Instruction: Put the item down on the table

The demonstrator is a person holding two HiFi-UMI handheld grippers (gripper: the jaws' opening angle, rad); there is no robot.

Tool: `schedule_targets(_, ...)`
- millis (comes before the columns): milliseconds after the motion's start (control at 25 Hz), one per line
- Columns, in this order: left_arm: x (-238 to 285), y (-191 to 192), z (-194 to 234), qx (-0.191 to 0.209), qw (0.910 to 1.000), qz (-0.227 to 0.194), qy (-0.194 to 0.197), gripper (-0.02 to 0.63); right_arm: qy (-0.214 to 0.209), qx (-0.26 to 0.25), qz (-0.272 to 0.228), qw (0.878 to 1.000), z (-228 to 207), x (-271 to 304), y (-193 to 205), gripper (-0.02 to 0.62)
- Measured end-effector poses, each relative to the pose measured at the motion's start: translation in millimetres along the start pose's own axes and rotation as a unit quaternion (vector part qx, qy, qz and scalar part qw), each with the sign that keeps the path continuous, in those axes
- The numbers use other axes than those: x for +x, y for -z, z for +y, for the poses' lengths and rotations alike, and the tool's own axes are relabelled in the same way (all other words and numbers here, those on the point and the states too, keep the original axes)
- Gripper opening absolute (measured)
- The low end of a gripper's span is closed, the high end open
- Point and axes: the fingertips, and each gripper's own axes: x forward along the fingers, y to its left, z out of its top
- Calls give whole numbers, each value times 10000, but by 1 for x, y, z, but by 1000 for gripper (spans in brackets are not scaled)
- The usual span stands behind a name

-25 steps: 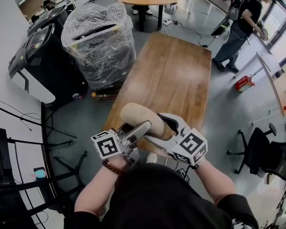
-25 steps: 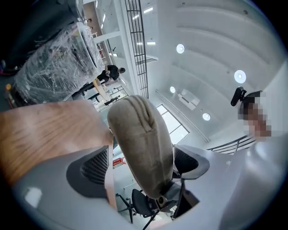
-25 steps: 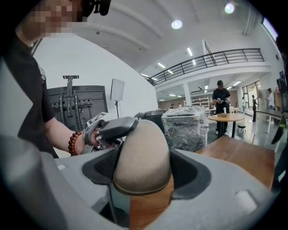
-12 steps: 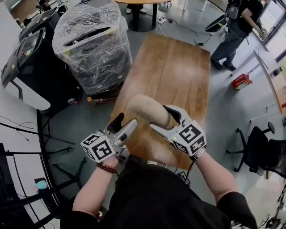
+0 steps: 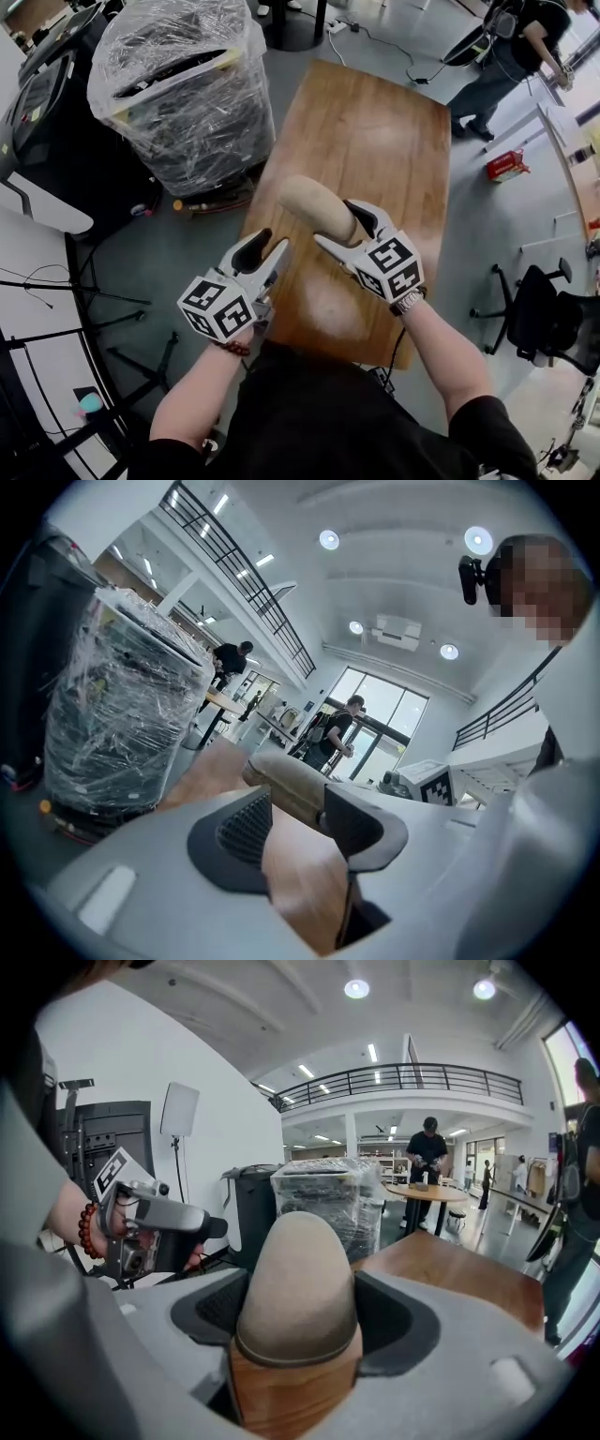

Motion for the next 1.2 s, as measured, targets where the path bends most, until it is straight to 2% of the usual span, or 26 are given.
schedule_targets(240, 24, 7, 28, 417, 9980, 385, -260, 61, 167, -67, 143, 9997, -39, 43, 5, 341)
schedule_targets(400, 40, 16, 47, 505, 9958, 651, -393, 9, 350, 104, 242, 9990, -61, 74, 13, 341)
schedule_targets(520, 52, 21, 58, 536, 9943, 813, -431, 9, 402, 175, 329, 9985, -70, 101, 21, 341)
schedule_targets(800, 69, 36, 73, 446, 9919, 1145, -316, 9, 339, -179, 570, 9976, -90, 157, 38, 342)
schedule_targets(1200, 85, 52, 92, 357, 9879, 1487, -268, 9, 306, -376, 965, 9942, -111, 197, 64, 342)
